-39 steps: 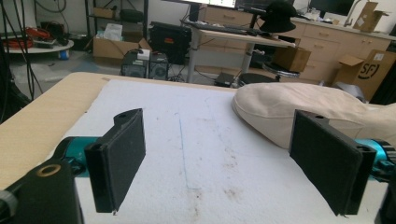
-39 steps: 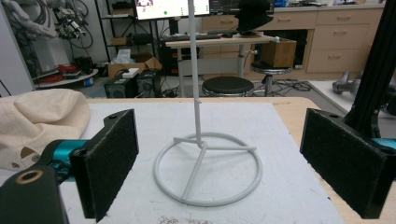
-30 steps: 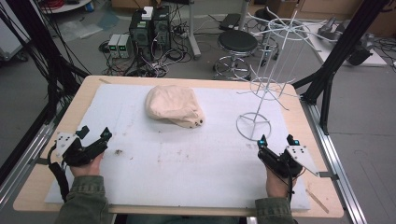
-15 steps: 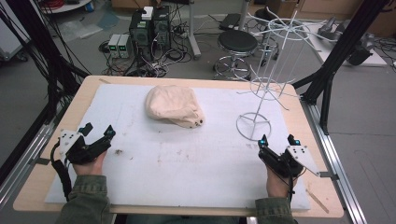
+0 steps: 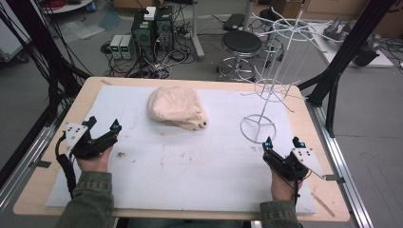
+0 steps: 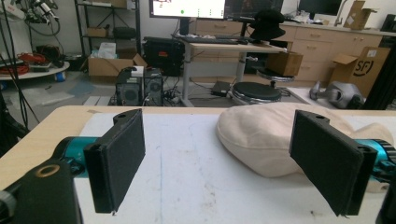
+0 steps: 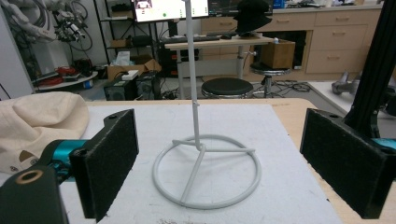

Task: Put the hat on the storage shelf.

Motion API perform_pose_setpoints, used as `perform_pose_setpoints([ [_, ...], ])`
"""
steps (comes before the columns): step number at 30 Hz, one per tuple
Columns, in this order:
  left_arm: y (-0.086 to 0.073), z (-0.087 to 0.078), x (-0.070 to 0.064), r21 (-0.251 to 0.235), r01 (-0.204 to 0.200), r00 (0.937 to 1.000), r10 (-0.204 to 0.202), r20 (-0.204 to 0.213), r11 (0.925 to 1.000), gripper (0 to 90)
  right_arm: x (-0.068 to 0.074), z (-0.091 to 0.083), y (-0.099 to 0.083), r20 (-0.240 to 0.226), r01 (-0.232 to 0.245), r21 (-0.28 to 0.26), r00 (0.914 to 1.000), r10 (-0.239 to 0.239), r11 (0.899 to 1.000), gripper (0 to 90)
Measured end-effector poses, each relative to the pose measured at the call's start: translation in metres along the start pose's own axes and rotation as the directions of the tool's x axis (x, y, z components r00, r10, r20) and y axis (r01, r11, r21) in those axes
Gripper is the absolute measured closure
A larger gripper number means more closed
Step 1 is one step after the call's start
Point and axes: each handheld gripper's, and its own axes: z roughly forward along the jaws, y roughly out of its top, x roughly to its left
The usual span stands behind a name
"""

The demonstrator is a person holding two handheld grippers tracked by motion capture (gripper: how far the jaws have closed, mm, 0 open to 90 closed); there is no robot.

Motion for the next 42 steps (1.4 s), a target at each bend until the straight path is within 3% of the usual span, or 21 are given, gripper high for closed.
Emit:
perform_pose_setpoints([
  [4, 0.007, 0.009, -0.005, 0.017, 0.004, 1.0000, -0.004, -0.001, 0.9998, 18.6, 0.001, 0.000, 0.000, 0.000, 0.001, -0.002, 1.0000, -0.001, 1.000, 10.7],
  [8, 0.019, 0.022, -0.011, 0.042, -0.023, 0.9997, 0.022, 0.012, 0.9989, 18.8, 0.000, 0.000, 0.000, -0.003, 0.001, -0.002, 1.0000, -0.001, 1.000, 10.7],
  [11, 0.025, 0.031, -0.012, 0.046, -0.008, 0.9997, 0.007, 0.024, 0.9989, 18.9, 0.001, 0.000, 0.000, -0.004, 0.000, -0.002, 1.0000, 0.000, 1.000, 10.7],
  [13, 0.029, 0.039, -0.011, 0.074, 0.001, 0.9996, -0.003, 0.027, 0.9973, 19.0, 0.001, 0.001, 0.000, -0.004, 0.001, -0.004, 1.0000, -0.001, 1.000, 10.7],
  [20, 0.032, 0.051, -0.009, 0.097, 0.010, 0.9994, -0.013, 0.033, 0.9952, 19.3, 0.001, 0.001, 0.000, -0.006, 0.001, -0.003, 1.0000, -0.001, 1.000, 10.7],
  [26, 0.038, 0.065, -0.015, 0.118, -0.014, 0.9991, 0.009, 0.042, 0.9929, 19.3, 0.002, 0.001, 0.000, -0.009, 0.008, -0.005, 0.9999, -0.008, 1.000, 10.7],
  [31, 0.039, 0.080, -0.020, 0.155, -0.027, 0.9983, 0.019, 0.055, 0.9875, 19.1, 0.002, 0.002, 0.000, -0.010, 0.015, -0.008, 0.9998, -0.015, 1.000, 10.7],
  [42, 0.038, 0.120, -0.034, 0.245, -0.075, 0.9947, 0.056, 0.086, 0.9666, 19.9, 0.003, 0.002, 0.000, -0.016, 0.022, -0.006, 0.9996, -0.022, 1.000, 10.7],
])
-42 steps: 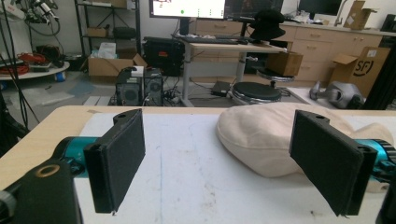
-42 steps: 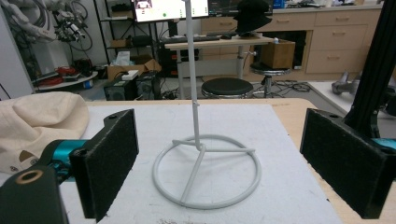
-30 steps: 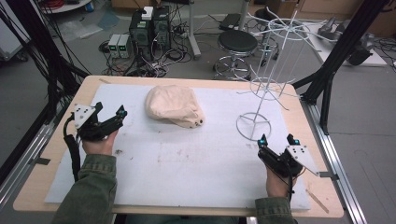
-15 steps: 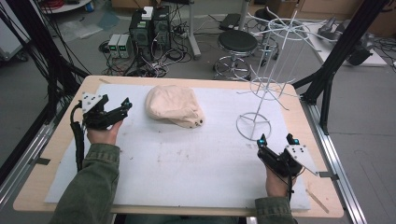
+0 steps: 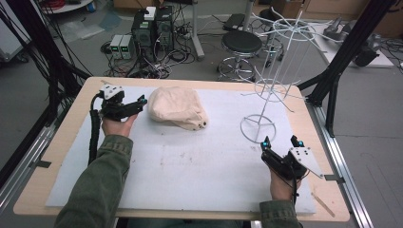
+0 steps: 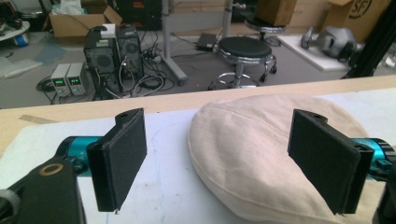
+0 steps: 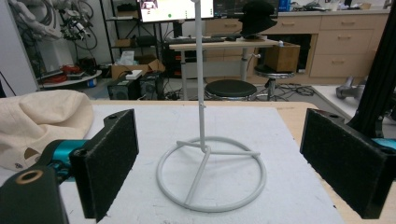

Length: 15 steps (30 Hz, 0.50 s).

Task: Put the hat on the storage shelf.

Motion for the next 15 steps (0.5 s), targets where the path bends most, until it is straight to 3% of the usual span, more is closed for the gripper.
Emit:
perform_pose_setpoints([
  [7, 0.005, 0.022, -0.006, 0.051, -0.019, 0.9995, 0.018, 0.024, 0.9985, 20.4, 0.001, 0.000, 0.000, -0.008, 0.013, 0.004, 0.9999, -0.013, 1.000, 10.7],
  [15, 0.000, 0.051, -0.004, 0.155, 0.015, 0.9976, -0.025, 0.065, 0.9879, 22.9, 0.001, 0.001, -0.001, -0.012, 0.014, 0.007, 0.9998, -0.014, 1.000, 10.7],
])
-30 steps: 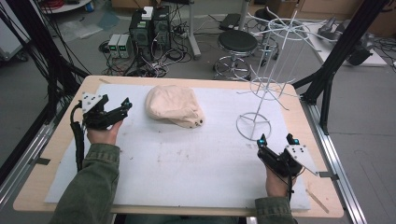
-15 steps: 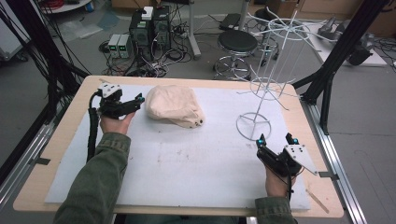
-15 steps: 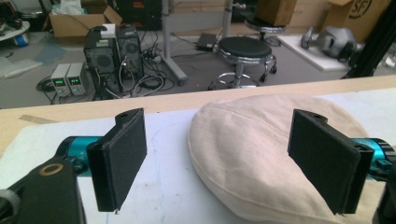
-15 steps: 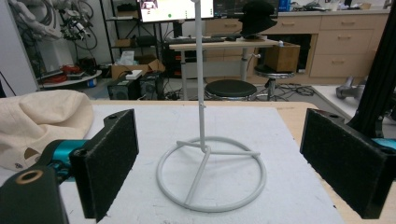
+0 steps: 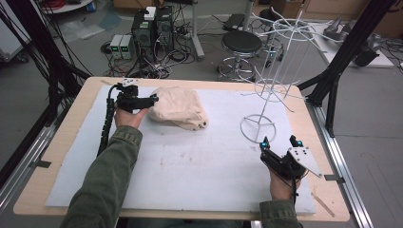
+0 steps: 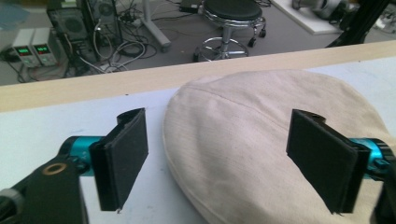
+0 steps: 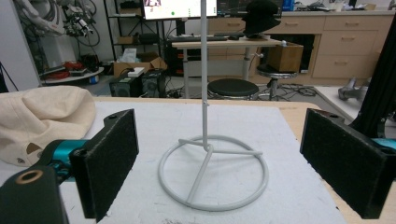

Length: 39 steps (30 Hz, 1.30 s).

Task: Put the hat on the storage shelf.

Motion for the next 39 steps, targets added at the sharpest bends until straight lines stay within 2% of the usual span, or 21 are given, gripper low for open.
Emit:
perform_pose_setpoints([
  [4, -0.006, 0.012, 0.008, 0.048, 0.041, 0.9991, -0.042, 0.003, 0.9980, 23.1, 0.000, 0.001, 0.000, -0.004, 0.005, 0.003, 1.0000, -0.005, 1.000, 10.7],
  [7, -0.011, 0.020, 0.014, 0.097, 0.079, 0.9964, -0.082, 0.020, 0.9921, 22.8, 0.001, 0.001, 0.000, -0.006, 0.004, 0.004, 1.0000, -0.004, 1.000, 10.7],
  [11, -0.008, 0.031, 0.009, 0.161, 0.066, 0.9966, -0.073, 0.038, 0.9848, 21.8, 0.002, 0.002, 0.000, -0.007, 0.006, 0.005, 1.0000, -0.006, 1.000, 10.7],
  [14, -0.006, 0.037, 0.005, 0.199, 0.072, 0.9960, -0.081, 0.038, 0.9774, 21.5, 0.002, 0.001, 0.000, -0.008, 0.007, 0.003, 0.9999, -0.007, 1.000, 10.7],
  [17, -0.007, 0.044, 0.003, 0.245, 0.082, 0.9957, -0.090, 0.022, 0.9660, 21.5, 0.002, 0.001, -0.001, -0.010, 0.008, 0.005, 0.9999, -0.008, 1.000, 10.7],
  [19, -0.008, 0.045, 0.003, 0.253, 0.084, 0.9956, -0.091, 0.019, 0.9638, 21.7, 0.001, 0.001, -0.001, -0.011, 0.010, 0.005, 0.9999, -0.010, 1.000, 10.7],
  [20, -0.008, 0.049, 0.003, 0.274, 0.098, 0.9942, -0.107, 0.016, 0.9567, 21.8, 0.002, 0.001, -0.001, -0.011, 0.009, 0.005, 0.9999, -0.009, 1.000, 10.7],
  [21, -0.008, 0.049, 0.003, 0.274, 0.098, 0.9942, -0.107, 0.016, 0.9567, 21.7, 0.002, 0.002, -0.001, -0.013, 0.014, 0.003, 0.9998, -0.014, 1.000, 10.7],
  [23, -0.009, 0.052, 0.005, 0.294, 0.114, 0.9919, -0.125, 0.021, 0.9490, 21.7, 0.002, 0.002, -0.001, -0.015, 0.010, 0.006, 0.9998, -0.010, 1.000, 10.7],
  [24, -0.009, 0.053, 0.005, 0.298, 0.115, 0.9919, -0.126, 0.018, 0.9476, 21.6, 0.003, 0.002, -0.001, -0.015, 0.011, 0.006, 0.9998, -0.011, 1.000, 10.7],
  [25, -0.009, 0.055, 0.006, 0.311, 0.125, 0.9906, -0.136, 0.015, 0.9423, 21.6, 0.003, 0.002, -0.001, -0.015, 0.015, 0.005, 0.9998, -0.015, 1.000, 10.7],
  [26, -0.009, 0.055, 0.006, 0.311, 0.125, 0.9906, -0.136, 0.015, 0.9423, 21.5, 0.003, 0.002, -0.001, -0.017, 0.018, 0.004, 0.9997, -0.018, 1.000, 10.7],
  [30, -0.010, 0.059, 0.006, 0.347, 0.130, 0.9898, -0.142, 0.010, 0.9288, 21.6, 0.002, 0.002, -0.001, -0.018, 0.020, 0.006, 0.9996, -0.020, 1.000, 10.7],
  [32, -0.011, 0.060, 0.006, 0.348, 0.140, 0.9886, -0.150, 0.003, 0.9269, 21.6, 0.003, 0.002, -0.001, -0.019, 0.021, 0.005, 0.9996, -0.021, 1.000, 10.7],
  [38, -0.014, 0.063, 0.006, 0.377, 0.160, 0.9857, -0.168, -0.012, 0.9123, 21.3, 0.003, 0.002, -0.001, -0.019, 0.022, 0.005, 0.9996, -0.021, 1.000, 10.7],
  [39, -0.014, 0.064, 0.006, 0.374, 0.166, 0.9847, -0.174, -0.013, 0.9123, 21.2, 0.003, 0.002, -0.001, -0.020, 0.023, 0.003, 0.9995, -0.023, 1.000, 10.7],
])
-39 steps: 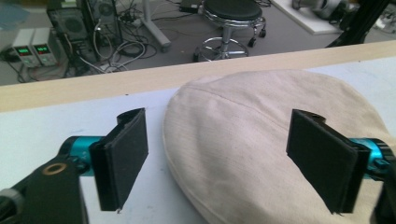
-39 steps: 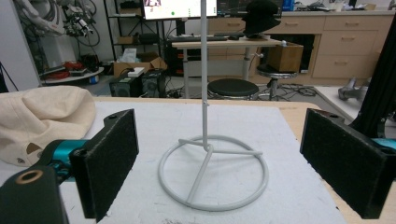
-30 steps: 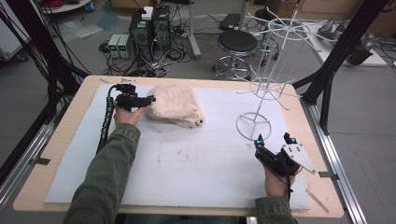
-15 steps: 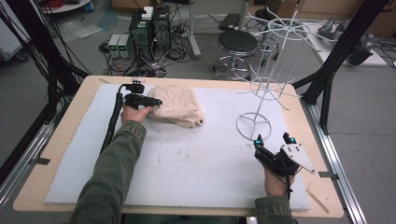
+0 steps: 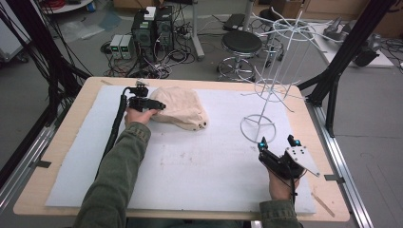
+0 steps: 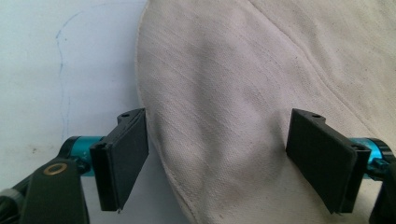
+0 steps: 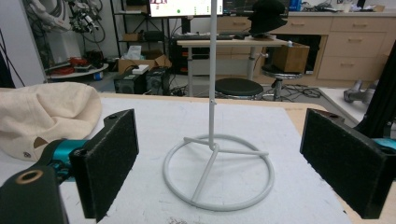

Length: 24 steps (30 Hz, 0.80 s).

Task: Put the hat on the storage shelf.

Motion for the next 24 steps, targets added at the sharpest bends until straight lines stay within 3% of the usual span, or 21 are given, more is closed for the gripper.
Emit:
perform_pose_setpoints([
  [10, -0.0031, 0.0062, -0.0013, 0.032, 0.008, 1.0000, -0.008, 0.000, 0.9994, 21.9, 0.0005, 0.0000, 0.0000, 0.000, 0.000, 0.001, 1.0000, 0.000, 1.000, 10.7],
  [14, -0.0031, 0.0069, 0.0008, 0.040, 0.020, 0.9994, -0.021, 0.029, 0.9990, 27.2, 0.0003, -0.0003, 0.0000, 0.000, -0.001, 0.003, 1.0000, 0.001, 1.000, 10.7],
  [20, -0.0026, 0.0059, 0.0078, 0.050, 0.055, 0.9968, -0.058, 0.055, 0.9972, 45.0, 0.0000, -0.0004, 0.0001, 0.000, 0.004, 0.000, 1.0000, -0.004, 1.000, 10.7],
  [24, -0.0022, 0.0051, 0.0062, 0.051, 0.053, 0.9976, -0.055, 0.041, 0.9972, 49.9, 0.0005, -0.0004, 0.0001, -0.001, 0.002, -0.001, 1.0000, -0.002, 1.000, 10.7],
])
